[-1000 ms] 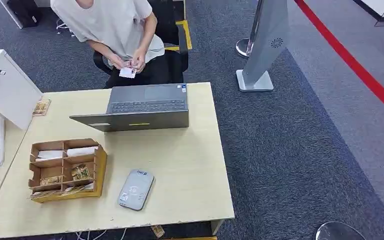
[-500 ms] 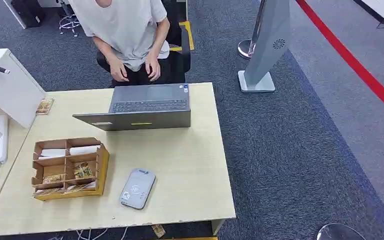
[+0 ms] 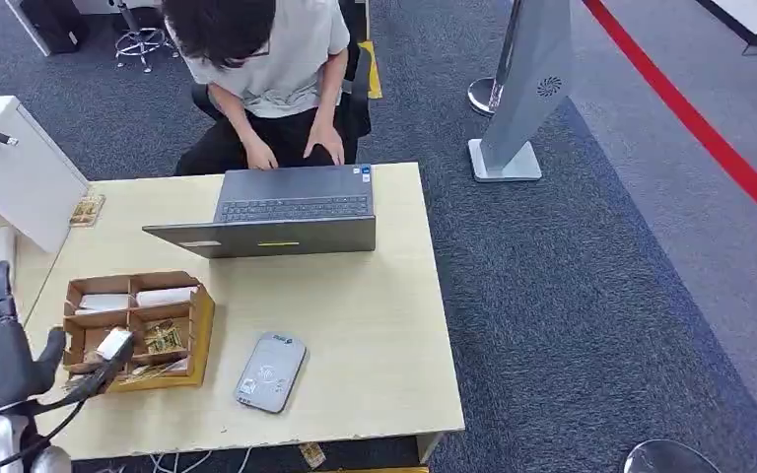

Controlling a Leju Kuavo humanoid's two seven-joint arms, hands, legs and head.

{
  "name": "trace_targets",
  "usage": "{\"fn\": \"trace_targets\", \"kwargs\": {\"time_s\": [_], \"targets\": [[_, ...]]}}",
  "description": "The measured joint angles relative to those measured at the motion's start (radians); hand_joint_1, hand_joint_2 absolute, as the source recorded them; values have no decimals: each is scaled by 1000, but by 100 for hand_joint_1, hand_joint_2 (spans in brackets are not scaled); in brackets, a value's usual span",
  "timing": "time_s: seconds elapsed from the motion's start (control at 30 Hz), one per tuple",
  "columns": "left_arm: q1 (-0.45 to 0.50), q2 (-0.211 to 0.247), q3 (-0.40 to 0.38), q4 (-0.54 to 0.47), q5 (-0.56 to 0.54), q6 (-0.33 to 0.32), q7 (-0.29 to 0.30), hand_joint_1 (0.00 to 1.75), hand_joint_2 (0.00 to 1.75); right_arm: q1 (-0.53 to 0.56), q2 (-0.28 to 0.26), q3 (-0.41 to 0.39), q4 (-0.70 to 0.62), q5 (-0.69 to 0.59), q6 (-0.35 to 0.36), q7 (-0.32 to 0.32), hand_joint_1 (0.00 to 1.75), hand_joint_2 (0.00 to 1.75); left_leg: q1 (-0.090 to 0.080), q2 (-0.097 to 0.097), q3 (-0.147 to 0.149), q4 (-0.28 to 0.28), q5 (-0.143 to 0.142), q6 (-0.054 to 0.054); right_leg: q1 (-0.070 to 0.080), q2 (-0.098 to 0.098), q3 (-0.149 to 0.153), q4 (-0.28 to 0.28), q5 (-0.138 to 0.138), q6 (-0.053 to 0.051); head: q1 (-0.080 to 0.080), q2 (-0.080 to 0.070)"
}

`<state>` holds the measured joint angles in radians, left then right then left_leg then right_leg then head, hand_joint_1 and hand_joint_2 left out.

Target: Pass the card to the sensor for recognition and then transmit it.

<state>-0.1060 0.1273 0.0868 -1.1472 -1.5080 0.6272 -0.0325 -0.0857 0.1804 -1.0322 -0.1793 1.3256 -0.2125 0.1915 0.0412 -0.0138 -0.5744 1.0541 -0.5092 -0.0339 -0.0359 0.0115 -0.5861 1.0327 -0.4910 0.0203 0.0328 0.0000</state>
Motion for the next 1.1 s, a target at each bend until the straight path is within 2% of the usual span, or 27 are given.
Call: {"fn": "trace_targets", "kwargs": {"time_s": [0.17,0.37,0.53,0.6,0.73,0.93,1.1], "targets": [[-47,-54,-91,40,0,-5,22,0,175,-1,0,0,0,0,1,3,0,0,0,0,0,0,0,0,0,0,0,0,0,0,0,0],[-84,-83,-145,81,0,-3,28,0,175,-1,0,0,0,0,0,3,0,0,0,0,0,0,0,0,0,1,0,0,0,0,0,0],[-65,-99,-184,79,0,-18,31,0,175,0,0,0,0,-11,-4,0,0,0,0,1,0,0,0,0,0,1,0,0,0,0,0,0],[-33,-103,-204,45,0,-28,31,0,175,0,0,0,0,-20,-13,1,0,0,0,1,0,0,0,0,0,1,0,0,0,0,0,0],[69,-102,-253,-87,-1,-47,26,0,175,2,15,-6,0,-37,-112,17,0,0,0,1,-1,0,-1,0,0,1,-1,0,-1,1,0,0],[173,-69,-351,-245,-1,-59,77,0,175,4,31,-15,0,-49,-127,18,0,0,0,1,-1,-1,-1,0,0,1,-1,0,-1,1,0,0],[218,-44,-427,-315,-1,-76,103,0,175,4,34,-26,0,-57,-135,18,0,0,0,1,-1,-1,-1,0,0,0,0,0,-1,1,0,0]]}}
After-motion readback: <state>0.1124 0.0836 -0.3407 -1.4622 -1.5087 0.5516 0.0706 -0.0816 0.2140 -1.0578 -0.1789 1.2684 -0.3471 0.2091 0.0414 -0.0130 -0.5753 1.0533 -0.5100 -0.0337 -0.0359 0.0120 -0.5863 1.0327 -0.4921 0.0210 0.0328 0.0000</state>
